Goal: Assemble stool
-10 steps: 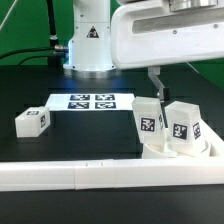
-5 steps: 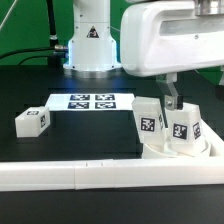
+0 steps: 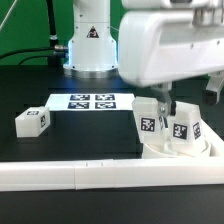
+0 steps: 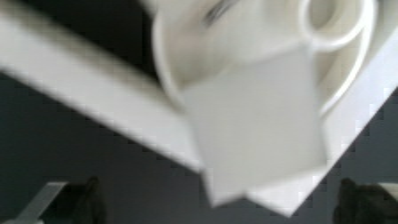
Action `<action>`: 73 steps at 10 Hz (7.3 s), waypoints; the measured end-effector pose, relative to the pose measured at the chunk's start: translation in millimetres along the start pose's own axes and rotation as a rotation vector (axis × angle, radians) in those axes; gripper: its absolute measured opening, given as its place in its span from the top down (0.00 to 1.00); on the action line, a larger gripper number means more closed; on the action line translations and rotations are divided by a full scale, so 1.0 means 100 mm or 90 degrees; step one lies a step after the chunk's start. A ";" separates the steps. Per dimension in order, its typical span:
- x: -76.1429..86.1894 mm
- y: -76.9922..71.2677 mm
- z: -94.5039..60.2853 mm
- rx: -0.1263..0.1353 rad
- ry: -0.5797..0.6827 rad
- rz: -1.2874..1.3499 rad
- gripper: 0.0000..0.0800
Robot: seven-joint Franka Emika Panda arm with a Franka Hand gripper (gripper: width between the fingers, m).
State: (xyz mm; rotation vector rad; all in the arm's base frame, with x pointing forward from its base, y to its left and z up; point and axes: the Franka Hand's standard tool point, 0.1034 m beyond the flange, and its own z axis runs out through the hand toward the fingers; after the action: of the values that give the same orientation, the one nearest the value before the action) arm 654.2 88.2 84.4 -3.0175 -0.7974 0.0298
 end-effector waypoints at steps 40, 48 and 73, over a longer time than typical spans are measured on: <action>-0.16 0.22 0.28 0.016 -0.149 1.417 0.58; 0.01 0.03 0.30 0.031 -0.087 1.665 0.59; 0.16 0.04 -0.22 0.029 0.060 0.603 0.19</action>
Offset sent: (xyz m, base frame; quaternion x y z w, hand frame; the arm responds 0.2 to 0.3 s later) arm 0.0000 0.0000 0.0000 0.0000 0.0000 0.0000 1.0000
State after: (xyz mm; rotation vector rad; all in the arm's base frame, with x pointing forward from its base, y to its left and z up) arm 670.9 92.8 106.4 -2.9937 0.6578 -0.0759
